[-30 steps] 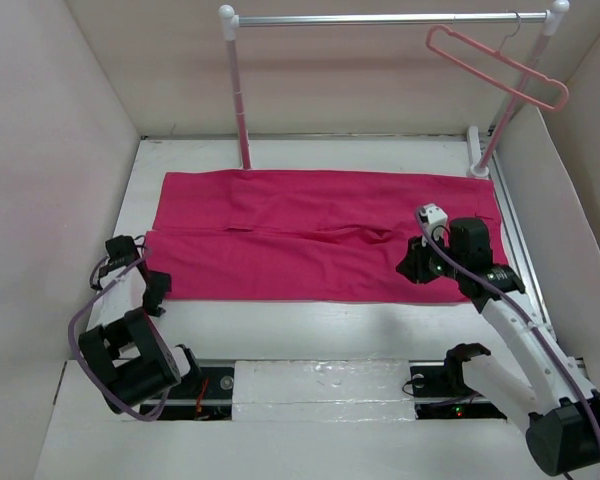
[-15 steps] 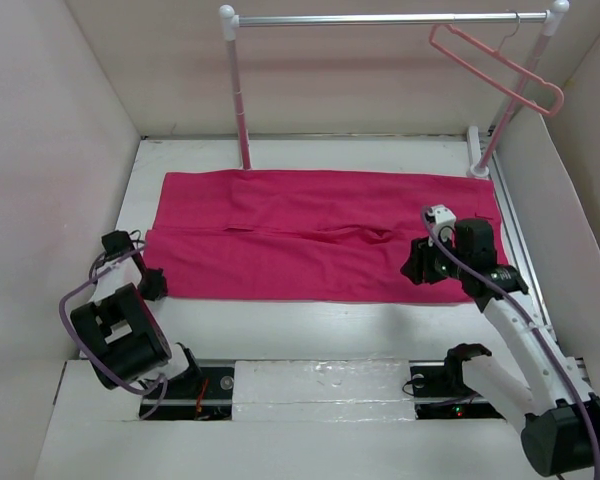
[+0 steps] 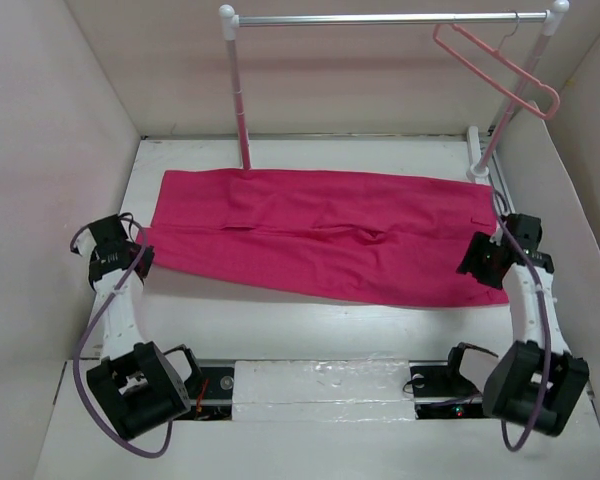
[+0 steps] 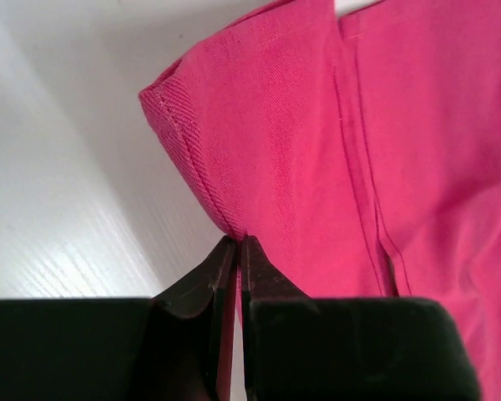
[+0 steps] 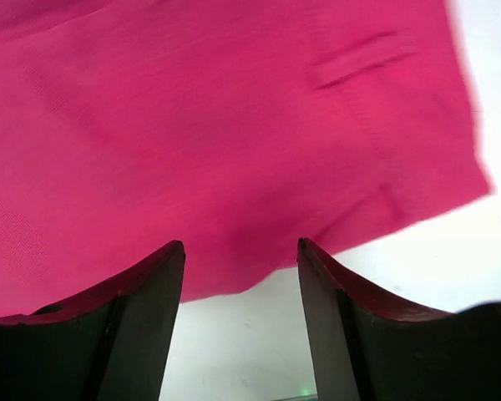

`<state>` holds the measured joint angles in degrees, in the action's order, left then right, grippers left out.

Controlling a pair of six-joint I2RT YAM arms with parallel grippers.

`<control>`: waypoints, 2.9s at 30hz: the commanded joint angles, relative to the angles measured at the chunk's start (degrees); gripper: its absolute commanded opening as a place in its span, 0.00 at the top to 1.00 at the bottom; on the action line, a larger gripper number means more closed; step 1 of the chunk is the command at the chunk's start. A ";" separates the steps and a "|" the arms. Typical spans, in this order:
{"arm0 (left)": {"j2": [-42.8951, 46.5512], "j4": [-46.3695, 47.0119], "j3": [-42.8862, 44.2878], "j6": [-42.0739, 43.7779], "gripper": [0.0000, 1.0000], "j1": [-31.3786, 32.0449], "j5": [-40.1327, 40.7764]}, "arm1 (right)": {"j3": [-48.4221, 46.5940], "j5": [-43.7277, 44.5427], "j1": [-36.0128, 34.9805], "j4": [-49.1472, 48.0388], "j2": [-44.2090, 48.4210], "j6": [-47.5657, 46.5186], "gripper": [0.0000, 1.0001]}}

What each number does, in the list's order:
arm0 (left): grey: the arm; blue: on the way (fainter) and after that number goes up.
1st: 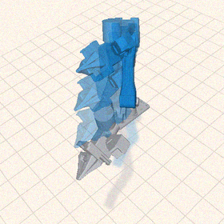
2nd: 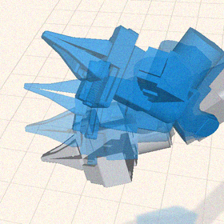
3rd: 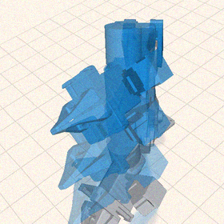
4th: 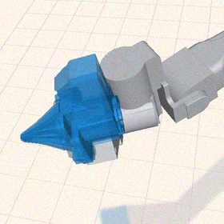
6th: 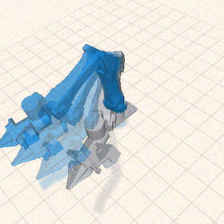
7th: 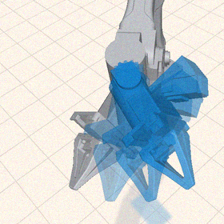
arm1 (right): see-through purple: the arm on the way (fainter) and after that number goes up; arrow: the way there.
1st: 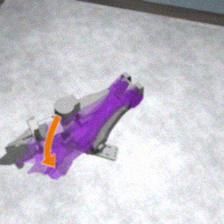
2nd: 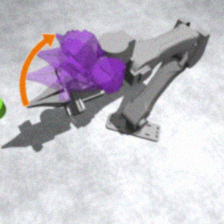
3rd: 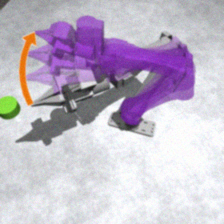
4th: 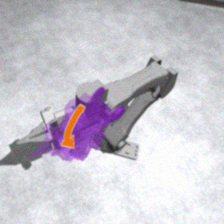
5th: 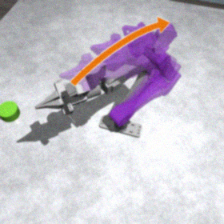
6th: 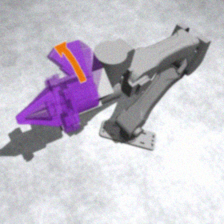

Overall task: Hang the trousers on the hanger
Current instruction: Fold the trousers at the center of the board.

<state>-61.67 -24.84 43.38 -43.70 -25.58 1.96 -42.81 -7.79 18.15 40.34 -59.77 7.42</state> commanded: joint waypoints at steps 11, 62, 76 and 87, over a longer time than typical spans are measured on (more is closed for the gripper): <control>4.71 3.04 -2.06 -1.73 1.00 2.03 -5.82 | -4.57 12.98 24.63 2.64 -15.99 1.98 0.42; -59.41 -1.86 68.75 4.33 1.00 16.88 22.57 | -64.51 5.78 6.19 -13.78 -60.73 2.86 1.00; -50.17 -0.65 62.83 9.79 0.29 16.36 17.91 | -50.21 0.77 5.05 -18.09 -51.96 3.39 0.20; -33.51 7.01 19.73 4.94 0.32 14.33 3.32 | -23.56 -4.16 11.89 -25.74 -34.11 3.48 0.12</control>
<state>-94.89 -19.03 65.65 -37.36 -10.76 9.58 -69.23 -10.20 27.81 19.16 -97.91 11.38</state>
